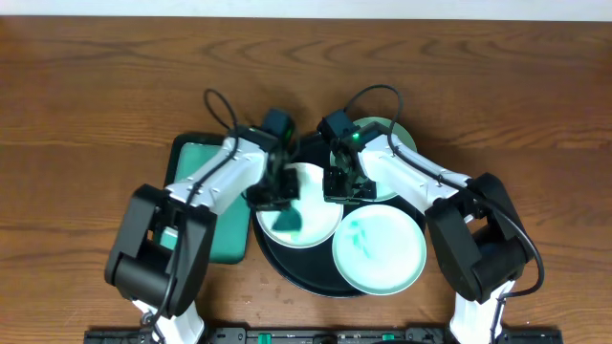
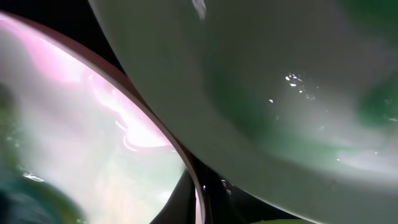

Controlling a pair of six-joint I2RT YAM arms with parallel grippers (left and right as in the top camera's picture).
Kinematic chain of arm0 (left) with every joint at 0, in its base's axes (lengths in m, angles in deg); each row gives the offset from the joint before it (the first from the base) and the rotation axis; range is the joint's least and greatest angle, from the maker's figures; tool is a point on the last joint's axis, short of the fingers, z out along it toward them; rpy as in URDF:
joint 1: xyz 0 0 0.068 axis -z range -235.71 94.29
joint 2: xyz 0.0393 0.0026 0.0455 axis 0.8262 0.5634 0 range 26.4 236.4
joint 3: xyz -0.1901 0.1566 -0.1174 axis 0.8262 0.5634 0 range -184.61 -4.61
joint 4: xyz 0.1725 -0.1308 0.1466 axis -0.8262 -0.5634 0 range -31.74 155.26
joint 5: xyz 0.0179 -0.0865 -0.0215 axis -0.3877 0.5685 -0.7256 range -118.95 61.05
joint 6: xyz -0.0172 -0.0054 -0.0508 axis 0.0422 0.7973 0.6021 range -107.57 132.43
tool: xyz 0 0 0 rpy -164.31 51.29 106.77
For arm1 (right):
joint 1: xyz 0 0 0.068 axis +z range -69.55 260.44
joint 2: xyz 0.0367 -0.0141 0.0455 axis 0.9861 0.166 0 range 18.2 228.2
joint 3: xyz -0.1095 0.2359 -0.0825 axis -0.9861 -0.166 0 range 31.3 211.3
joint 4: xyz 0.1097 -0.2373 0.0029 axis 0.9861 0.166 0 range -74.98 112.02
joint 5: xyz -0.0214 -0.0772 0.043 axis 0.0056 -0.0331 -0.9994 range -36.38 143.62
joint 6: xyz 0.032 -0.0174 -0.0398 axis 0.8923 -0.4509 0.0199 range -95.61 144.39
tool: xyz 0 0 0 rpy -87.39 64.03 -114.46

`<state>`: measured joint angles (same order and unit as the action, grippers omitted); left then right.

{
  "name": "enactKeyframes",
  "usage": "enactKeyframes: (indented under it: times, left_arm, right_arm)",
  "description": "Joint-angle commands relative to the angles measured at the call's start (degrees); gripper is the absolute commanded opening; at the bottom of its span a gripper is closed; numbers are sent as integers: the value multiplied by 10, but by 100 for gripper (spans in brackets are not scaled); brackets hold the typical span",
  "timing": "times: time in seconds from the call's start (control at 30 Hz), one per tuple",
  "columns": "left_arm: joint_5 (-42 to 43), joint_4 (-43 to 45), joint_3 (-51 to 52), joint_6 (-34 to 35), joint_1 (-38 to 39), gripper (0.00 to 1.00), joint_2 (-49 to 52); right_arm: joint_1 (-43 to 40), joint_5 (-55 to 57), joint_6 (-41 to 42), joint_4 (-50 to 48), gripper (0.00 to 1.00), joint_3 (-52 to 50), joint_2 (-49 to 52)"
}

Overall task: Clean dirty plates on tray and stack at the side
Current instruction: 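Scrub the white plate with the sponge while the right gripper holds it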

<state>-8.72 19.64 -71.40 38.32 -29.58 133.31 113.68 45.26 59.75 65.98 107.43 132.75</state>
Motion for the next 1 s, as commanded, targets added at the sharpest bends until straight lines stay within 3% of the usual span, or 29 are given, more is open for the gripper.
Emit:
enactKeyframes:
  times: [0.0, 0.2, 0.47, 0.6, 0.77, 0.97]
  left_arm:
    - [116, 17, 19, -20, 48, 7, 23]
    - [117, 69, 19, 12, 71, 7, 23]
    - [111, 183, 19, 61, 36, 7, 24]
    - [26, 212, 19, 88, 10, 7, 24]
    - [-129, 187, 19, 87, -19, 7, 24]
    - [-189, 105, 19, 87, -55, 7, 24]
  right_arm:
    - [2, 15, 10, 6, 1, -2, 23]
    - [2, 15, 10, 13, 1, -2, 23]
    - [2, 14, 11, 14, 1, -2, 23]
    - [2, 14, 15, 20, 1, -2, 23]
    - [2, 15, 15, 24, 1, -2, 23]
    - [2, 15, 21, 23, 2, -2, 23]
